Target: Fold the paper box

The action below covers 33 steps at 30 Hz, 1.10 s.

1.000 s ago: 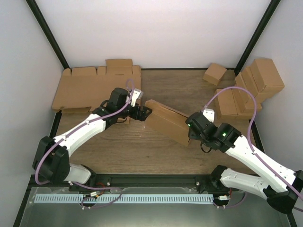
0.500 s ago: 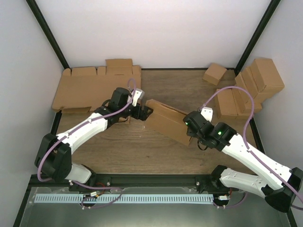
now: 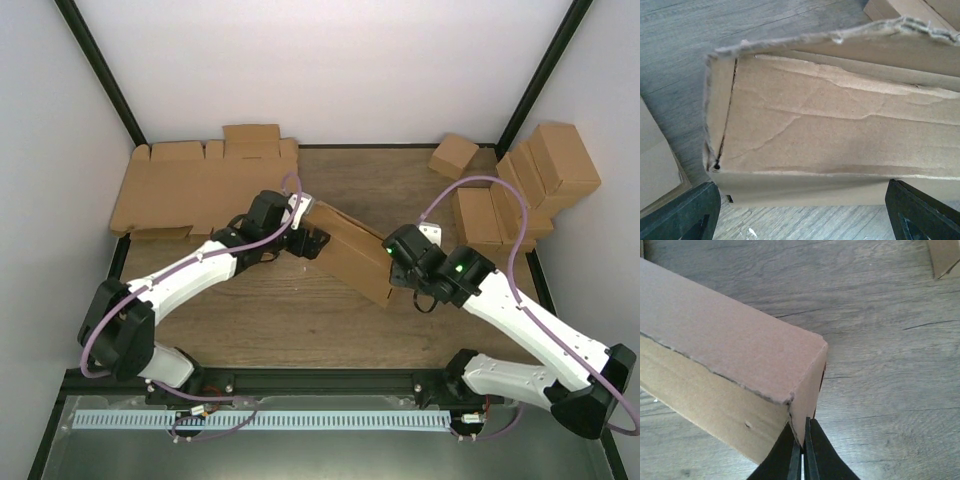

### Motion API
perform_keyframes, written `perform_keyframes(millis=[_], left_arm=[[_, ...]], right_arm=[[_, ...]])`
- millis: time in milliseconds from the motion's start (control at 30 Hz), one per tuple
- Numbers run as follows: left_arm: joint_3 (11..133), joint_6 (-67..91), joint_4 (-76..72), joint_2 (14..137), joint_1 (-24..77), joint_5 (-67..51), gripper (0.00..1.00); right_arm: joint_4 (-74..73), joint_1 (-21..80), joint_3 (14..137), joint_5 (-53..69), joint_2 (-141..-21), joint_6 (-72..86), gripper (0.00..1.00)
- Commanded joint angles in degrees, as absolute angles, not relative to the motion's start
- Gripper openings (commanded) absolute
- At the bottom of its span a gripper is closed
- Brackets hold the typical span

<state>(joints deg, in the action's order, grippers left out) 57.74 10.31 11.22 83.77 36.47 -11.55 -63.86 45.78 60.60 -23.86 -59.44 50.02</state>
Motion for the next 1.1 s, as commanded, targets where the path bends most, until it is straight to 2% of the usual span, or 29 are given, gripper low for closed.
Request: perform_keyframes(millis=[0,633,767,933,1067], left_arm=[[58.2,9.9,10.5,84.7,37.3,-9.0,0.93],[58.1,10.8,11.1,83.4,38.2,-9.1,0.93],[56.1,17.3,8.1,80.3,38.2,-14.3,1.0],[52.1,31.5,1.8,78.4,38.3,-22.4,1.0],[51.5,38.6,0.4,78.8,38.4,-22.7,0.97]], right_arm=[[-65.9,45.9,65.0,-19.4,-61.0,51.1,0.01],[-66.2,45.8,68.2,-14.7,-63.2,54.4,0.05],[-65.0,45.8,66.9,-14.7,-62.6,54.7,0.04],[-64.6,45.8,66.4,-15.0,-62.3,54.8,0.04],[-64.6,45.8,66.4,-15.4,-62.0,55.0,0.04]])
